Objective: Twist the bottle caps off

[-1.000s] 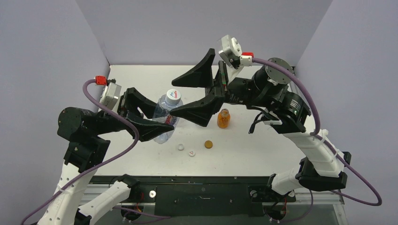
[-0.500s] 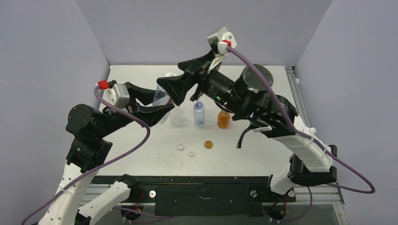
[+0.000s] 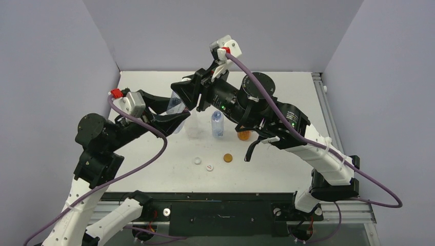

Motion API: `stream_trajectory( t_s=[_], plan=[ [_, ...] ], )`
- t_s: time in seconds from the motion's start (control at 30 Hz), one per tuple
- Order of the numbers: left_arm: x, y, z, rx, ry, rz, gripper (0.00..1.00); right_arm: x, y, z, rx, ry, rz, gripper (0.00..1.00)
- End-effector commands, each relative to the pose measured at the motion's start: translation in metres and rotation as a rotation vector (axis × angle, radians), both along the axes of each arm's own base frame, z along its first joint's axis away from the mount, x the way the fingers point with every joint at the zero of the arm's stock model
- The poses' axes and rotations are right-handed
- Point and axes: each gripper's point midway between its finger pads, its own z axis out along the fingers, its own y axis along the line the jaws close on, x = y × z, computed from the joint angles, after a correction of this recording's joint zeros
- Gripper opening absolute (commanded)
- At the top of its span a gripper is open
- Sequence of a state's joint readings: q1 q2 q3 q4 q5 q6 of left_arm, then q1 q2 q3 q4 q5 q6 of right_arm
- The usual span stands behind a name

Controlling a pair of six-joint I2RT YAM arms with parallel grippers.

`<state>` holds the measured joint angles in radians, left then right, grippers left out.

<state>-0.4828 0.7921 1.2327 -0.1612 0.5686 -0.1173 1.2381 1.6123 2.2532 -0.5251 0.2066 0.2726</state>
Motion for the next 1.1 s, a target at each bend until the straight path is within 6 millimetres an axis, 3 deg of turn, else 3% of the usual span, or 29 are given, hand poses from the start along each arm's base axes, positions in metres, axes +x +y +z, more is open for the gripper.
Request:
stream_trajectory(
  t_s=[0.0,0.03,0.1,0.2,0.3,0.33,0.43,0.5,0.6,0.67,0.7,0.73,0.77,0.8,0.83,0.93,1.07],
  plan=[
    [0.0,0.003,0.007,-0.019,-0.029,0.013,0.32,-0.007,-0.016,0.028,0.082,-0.031,0.003,0.18],
    [-0.001,0.002,0.008,-0.022,-0.028,0.01,0.32,-0.008,-0.015,0.028,0.082,-0.032,0.009,0.09],
    [-0.003,0.002,0.009,-0.027,-0.024,-0.001,0.32,-0.011,-0.015,0.03,0.08,-0.042,0.031,0.0],
    [-0.011,-0.001,0.011,-0.046,-0.008,-0.043,0.32,-0.023,-0.015,0.034,0.06,-0.1,0.104,0.0],
    [-0.038,-0.009,0.017,-0.068,0.028,-0.188,0.31,-0.056,-0.02,0.048,0.069,-0.207,0.325,0.0],
    [-0.045,-0.012,0.018,-0.068,0.036,-0.23,0.31,-0.064,-0.018,0.044,0.065,-0.218,0.389,0.0],
    [-0.081,-0.018,0.023,-0.063,0.108,-0.427,0.32,-0.11,-0.033,0.056,0.114,-0.301,0.683,0.0],
    [-0.094,-0.018,0.03,-0.066,0.131,-0.495,0.31,-0.13,-0.039,0.055,0.12,-0.313,0.807,0.0],
    [-0.106,-0.017,0.035,-0.064,0.144,-0.553,0.29,-0.145,-0.043,0.049,0.108,-0.321,0.905,0.0],
    [-0.108,-0.017,0.034,-0.054,0.145,-0.566,0.28,-0.14,-0.04,0.046,0.091,-0.318,0.877,0.0],
    [-0.107,-0.017,0.033,-0.052,0.141,-0.561,0.28,-0.133,-0.037,0.04,0.063,-0.307,0.843,0.09],
    [-0.103,-0.018,0.031,-0.049,0.131,-0.539,0.28,-0.117,-0.035,0.043,0.063,-0.294,0.745,0.2],
    [-0.101,-0.017,0.031,-0.05,0.119,-0.522,0.28,-0.107,-0.035,0.042,0.049,-0.288,0.668,0.51],
    [-0.093,-0.017,0.027,-0.047,0.109,-0.476,0.28,-0.068,-0.038,0.046,0.053,-0.25,0.433,0.64],
    [-0.088,-0.016,0.025,-0.046,0.1,-0.449,0.27,-0.064,-0.04,0.045,0.044,-0.253,0.368,0.76],
    [-0.061,-0.012,0.017,-0.025,0.037,-0.294,0.28,-0.031,-0.053,0.045,0.044,-0.202,0.096,0.8],
    [-0.029,-0.002,0.006,0.016,-0.032,-0.108,0.29,-0.023,-0.048,0.033,0.019,-0.138,-0.005,0.81]
  ],
)
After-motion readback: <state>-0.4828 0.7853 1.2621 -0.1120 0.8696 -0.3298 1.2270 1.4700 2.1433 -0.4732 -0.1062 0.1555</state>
